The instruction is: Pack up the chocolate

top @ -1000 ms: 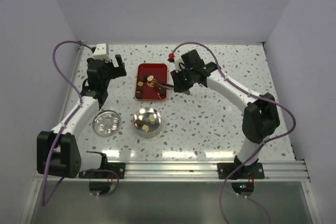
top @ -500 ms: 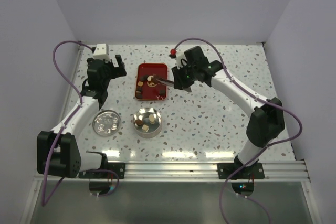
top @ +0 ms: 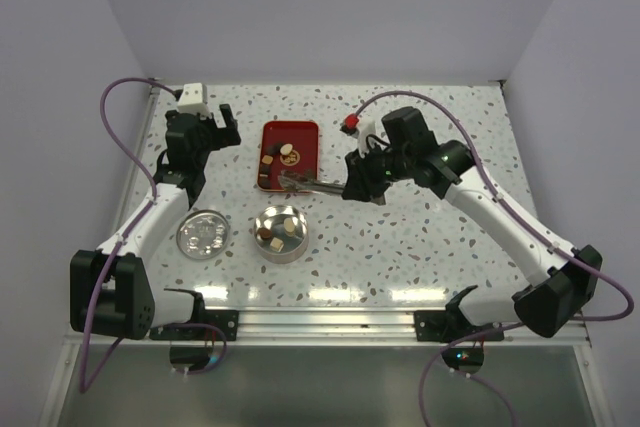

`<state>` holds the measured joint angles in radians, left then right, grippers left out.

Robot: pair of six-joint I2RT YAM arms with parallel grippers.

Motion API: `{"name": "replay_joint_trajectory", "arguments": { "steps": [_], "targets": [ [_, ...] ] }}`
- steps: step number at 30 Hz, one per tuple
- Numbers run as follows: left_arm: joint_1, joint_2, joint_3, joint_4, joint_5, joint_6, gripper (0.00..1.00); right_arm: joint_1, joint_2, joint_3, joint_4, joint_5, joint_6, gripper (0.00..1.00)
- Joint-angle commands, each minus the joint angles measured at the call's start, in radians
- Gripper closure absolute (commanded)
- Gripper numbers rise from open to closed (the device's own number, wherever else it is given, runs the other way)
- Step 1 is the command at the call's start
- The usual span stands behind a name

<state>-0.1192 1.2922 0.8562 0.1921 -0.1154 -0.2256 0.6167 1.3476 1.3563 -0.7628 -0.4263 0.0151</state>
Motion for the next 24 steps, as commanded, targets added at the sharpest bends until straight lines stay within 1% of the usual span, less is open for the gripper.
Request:
{"name": "replay_joint_trajectory", "arguments": {
  "steps": [1,6,15,21,24],
  "targets": [
    [-0.004,-0.008,0.027,0.012,0.0,-0.006,0.0,0.032,-0.031,-0.035,-0.067,-0.074,-0.009,0.76],
    [-0.005,-0.008,0.027,0.009,0.003,-0.008,0.0,0.057,-0.033,-0.054,-0.072,-0.089,-0.009,0.76],
    [-0.005,-0.008,0.029,0.009,0.005,-0.008,0.0,0.069,-0.008,-0.042,-0.059,-0.104,-0.009,0.63],
    [-0.005,-0.008,0.029,0.01,0.003,-0.006,0.0,0.072,0.004,-0.033,-0.061,-0.1,-0.041,0.62],
    [-0.007,-0.007,0.029,0.01,0.003,-0.006,0.0,0.072,0.008,-0.029,-0.052,-0.046,-0.032,0.63]
  ]
}}
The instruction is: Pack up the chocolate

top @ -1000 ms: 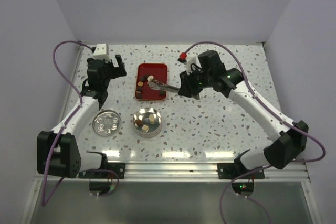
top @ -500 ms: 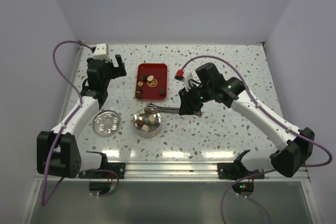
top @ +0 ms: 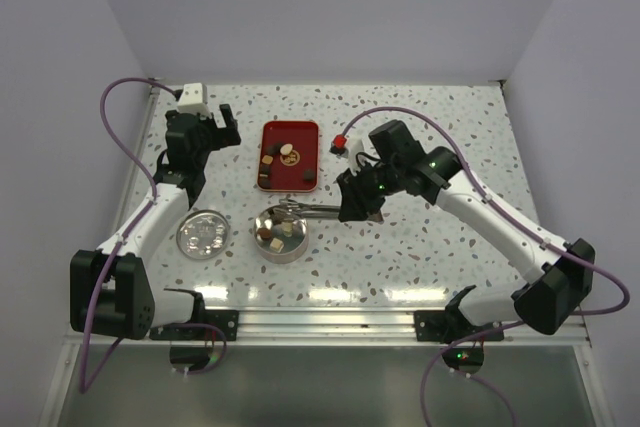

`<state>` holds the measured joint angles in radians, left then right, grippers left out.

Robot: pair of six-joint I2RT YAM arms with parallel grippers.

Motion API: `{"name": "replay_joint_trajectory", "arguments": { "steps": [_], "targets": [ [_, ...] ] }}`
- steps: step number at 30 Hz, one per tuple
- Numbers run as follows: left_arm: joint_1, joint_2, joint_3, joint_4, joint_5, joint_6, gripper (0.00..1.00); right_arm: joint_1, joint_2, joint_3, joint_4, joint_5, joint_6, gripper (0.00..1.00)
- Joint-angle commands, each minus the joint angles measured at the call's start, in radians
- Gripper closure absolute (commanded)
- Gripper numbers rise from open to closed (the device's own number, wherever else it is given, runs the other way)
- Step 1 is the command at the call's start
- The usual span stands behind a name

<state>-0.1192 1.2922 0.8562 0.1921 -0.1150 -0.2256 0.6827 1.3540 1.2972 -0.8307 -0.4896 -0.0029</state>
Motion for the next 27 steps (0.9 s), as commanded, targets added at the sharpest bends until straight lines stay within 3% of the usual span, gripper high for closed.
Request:
{"name": "replay_joint_trajectory", "arguments": {
  "steps": [1,9,27],
  "targets": [
    [-0.005,-0.005,0.029,0.01,0.005,-0.006,0.0,0.006,0.004,0.033,0.018,0.031,-0.012,0.64],
    [-0.005,-0.007,0.03,0.01,0.005,-0.006,0.0,0.003,0.048,0.039,0.105,0.112,0.026,0.67],
    [-0.005,-0.008,0.03,0.006,-0.003,-0.003,0.0,-0.146,0.175,0.096,0.222,0.158,0.023,0.64]
  ]
}}
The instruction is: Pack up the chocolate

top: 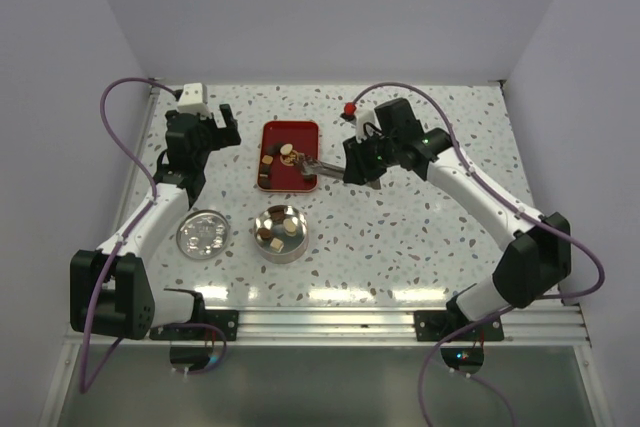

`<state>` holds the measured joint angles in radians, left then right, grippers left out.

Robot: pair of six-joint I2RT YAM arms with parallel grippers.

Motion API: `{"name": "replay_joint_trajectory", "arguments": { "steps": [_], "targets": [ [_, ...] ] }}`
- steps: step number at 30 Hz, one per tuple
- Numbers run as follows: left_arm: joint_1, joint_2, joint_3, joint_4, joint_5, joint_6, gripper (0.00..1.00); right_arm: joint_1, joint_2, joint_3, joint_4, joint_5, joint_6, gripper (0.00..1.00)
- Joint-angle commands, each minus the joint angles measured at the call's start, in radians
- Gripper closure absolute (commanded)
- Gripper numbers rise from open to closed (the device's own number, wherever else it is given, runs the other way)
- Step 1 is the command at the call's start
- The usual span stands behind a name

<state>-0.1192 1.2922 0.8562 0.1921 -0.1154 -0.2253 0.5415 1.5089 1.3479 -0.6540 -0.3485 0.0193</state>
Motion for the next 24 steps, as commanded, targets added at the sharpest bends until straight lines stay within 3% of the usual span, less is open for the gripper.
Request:
{"name": "replay_joint_trajectory", "arguments": {
  "steps": [1,24],
  "targets": [
    [-0.007,-0.008,0.029,0.006,-0.003,-0.003,0.0,-0.005,0.027,0.045,0.044,0.02,-0.001,0.64],
    [-0.007,-0.004,0.027,0.009,-0.003,-0.005,0.0,-0.005,0.119,0.063,0.01,0.063,-0.055,0.57]
  ]
}}
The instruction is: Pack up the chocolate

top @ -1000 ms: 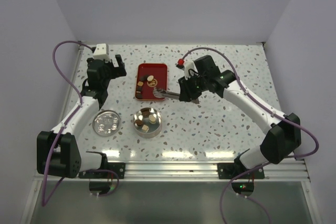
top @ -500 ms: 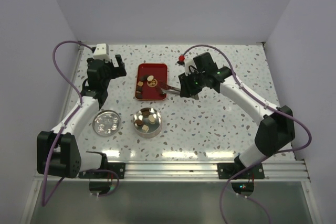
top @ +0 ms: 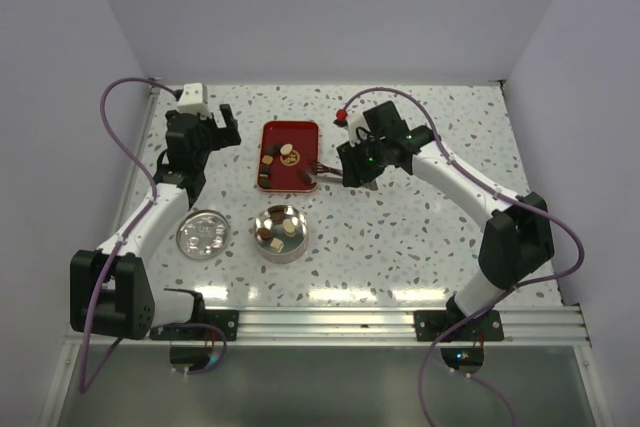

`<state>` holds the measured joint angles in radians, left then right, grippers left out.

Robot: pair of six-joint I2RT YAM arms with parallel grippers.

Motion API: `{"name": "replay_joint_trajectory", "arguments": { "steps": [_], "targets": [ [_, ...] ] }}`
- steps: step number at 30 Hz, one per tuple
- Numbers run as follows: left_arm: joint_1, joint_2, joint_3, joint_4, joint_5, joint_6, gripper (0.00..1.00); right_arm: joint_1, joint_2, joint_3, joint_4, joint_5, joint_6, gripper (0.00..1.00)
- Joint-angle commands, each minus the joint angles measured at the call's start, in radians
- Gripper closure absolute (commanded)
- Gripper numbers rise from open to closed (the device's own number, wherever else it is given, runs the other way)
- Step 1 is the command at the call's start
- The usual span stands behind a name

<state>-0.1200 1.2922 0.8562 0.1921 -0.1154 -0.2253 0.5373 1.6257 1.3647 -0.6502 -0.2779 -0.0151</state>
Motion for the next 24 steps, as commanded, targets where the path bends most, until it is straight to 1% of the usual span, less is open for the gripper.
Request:
{"name": "replay_joint_trajectory", "arguments": {
  "steps": [1,9,19,24],
  "targets": [
    [-0.006,-0.002,0.029,0.009,-0.001,-0.003,0.0,0.0,0.005,0.045,0.004,-0.006,-0.022,0.57],
    [-0.006,0.001,0.029,0.01,0.002,-0.005,0.0,0.001,0.0,0.056,-0.011,0.02,-0.025,0.55],
    [-0.006,0.001,0.029,0.009,0.0,-0.005,0.0,0.016,0.057,0.129,-0.071,0.042,-0.057,0.55],
    [-0.006,0.002,0.027,0.012,0.0,-0.005,0.0,0.027,0.063,0.135,-0.089,0.043,-0.063,0.55]
  ]
}}
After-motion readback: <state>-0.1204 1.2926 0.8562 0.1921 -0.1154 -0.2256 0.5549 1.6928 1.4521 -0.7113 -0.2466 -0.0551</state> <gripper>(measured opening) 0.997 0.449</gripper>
